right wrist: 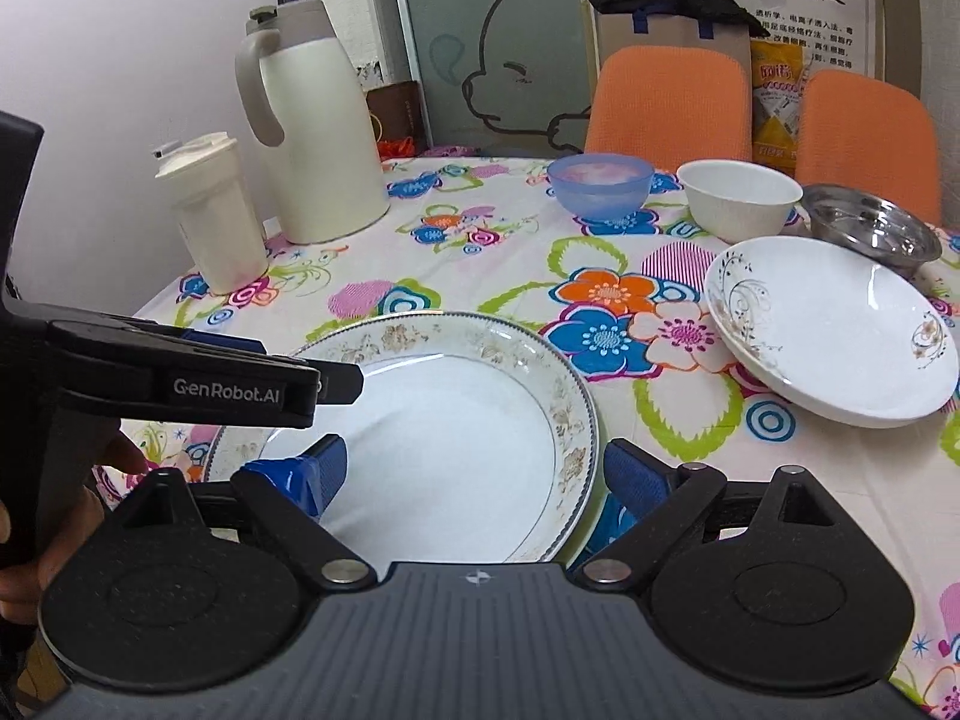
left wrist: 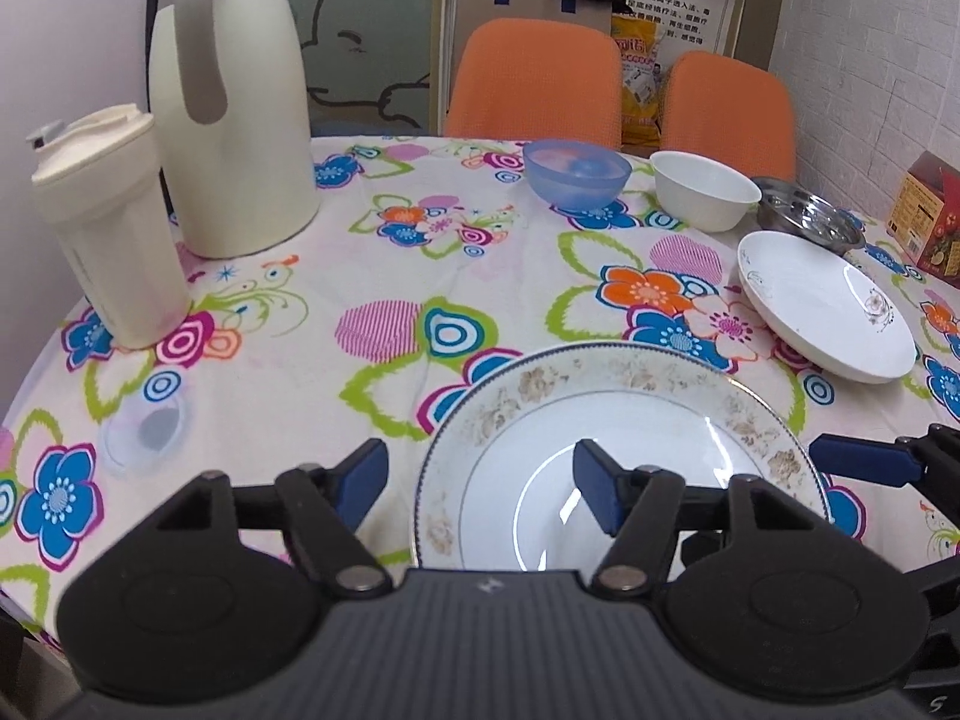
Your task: Organize plates and bowls
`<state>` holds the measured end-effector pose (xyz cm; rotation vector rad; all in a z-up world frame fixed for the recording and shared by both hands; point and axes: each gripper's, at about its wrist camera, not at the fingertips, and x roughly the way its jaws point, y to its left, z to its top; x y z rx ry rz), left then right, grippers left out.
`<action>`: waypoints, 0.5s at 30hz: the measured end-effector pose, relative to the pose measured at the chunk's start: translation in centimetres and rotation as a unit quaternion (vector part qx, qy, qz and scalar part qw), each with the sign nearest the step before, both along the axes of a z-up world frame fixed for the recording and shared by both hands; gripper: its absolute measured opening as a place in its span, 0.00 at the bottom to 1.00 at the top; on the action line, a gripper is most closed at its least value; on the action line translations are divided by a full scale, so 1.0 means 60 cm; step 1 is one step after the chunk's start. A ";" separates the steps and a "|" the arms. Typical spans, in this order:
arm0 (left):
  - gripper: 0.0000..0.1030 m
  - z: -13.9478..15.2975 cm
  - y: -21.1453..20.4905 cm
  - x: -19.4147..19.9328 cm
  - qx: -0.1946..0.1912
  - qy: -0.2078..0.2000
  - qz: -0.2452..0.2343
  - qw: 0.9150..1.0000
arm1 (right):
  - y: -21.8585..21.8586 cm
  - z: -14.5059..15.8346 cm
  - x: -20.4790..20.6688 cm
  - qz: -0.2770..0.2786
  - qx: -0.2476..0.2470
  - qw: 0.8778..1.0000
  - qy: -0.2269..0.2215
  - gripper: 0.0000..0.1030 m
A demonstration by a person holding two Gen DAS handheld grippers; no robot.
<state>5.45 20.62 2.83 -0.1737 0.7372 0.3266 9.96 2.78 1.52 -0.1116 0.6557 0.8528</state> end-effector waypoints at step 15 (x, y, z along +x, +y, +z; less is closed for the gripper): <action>0.67 0.023 -0.051 0.087 -0.061 -0.002 -0.060 0.996 | -0.165 0.009 0.081 -0.144 0.033 0.989 0.014 0.78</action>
